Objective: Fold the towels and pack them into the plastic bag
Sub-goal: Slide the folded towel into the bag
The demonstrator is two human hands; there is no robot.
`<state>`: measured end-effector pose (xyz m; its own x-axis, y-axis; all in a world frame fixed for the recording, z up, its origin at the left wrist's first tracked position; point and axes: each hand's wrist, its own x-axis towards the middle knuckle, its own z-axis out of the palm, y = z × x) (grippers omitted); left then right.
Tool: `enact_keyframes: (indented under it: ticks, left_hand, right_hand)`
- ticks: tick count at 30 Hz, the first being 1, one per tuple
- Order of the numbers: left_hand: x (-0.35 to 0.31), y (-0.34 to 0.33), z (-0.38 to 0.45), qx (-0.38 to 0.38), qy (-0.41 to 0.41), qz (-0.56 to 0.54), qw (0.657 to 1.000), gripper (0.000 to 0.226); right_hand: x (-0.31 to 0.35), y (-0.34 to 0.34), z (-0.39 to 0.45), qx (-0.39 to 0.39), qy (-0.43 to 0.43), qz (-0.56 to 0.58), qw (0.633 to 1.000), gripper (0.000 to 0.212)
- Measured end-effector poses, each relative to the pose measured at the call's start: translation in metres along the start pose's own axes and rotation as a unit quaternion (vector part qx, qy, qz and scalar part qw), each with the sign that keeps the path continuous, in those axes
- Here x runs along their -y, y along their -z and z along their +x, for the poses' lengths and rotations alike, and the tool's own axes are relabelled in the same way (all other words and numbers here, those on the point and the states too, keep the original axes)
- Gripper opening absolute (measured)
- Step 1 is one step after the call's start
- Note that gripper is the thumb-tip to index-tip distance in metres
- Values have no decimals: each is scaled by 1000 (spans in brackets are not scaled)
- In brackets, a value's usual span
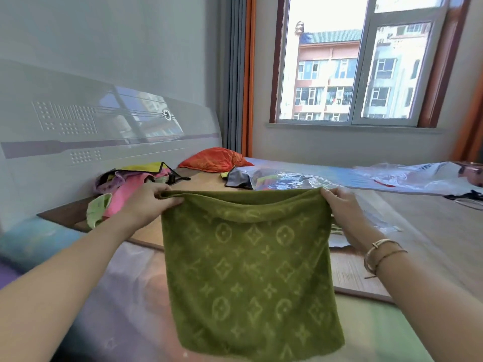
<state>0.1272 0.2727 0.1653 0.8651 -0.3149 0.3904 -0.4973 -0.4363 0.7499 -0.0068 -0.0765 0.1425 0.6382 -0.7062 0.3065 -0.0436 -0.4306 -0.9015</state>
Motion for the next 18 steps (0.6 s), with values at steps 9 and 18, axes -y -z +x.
enact_keyframes:
  ticks: [9, 18]
  left_hand:
    - [-35, -29, -2, -22, 127, -147, 981, 19]
    - [-97, -72, -11, 62, 111, -253, 959, 30]
  right_hand:
    - [40, -19, -23, 2, -90, 101, 991, 25]
    - [107, -54, -76, 147, 74, 102, 981, 14]
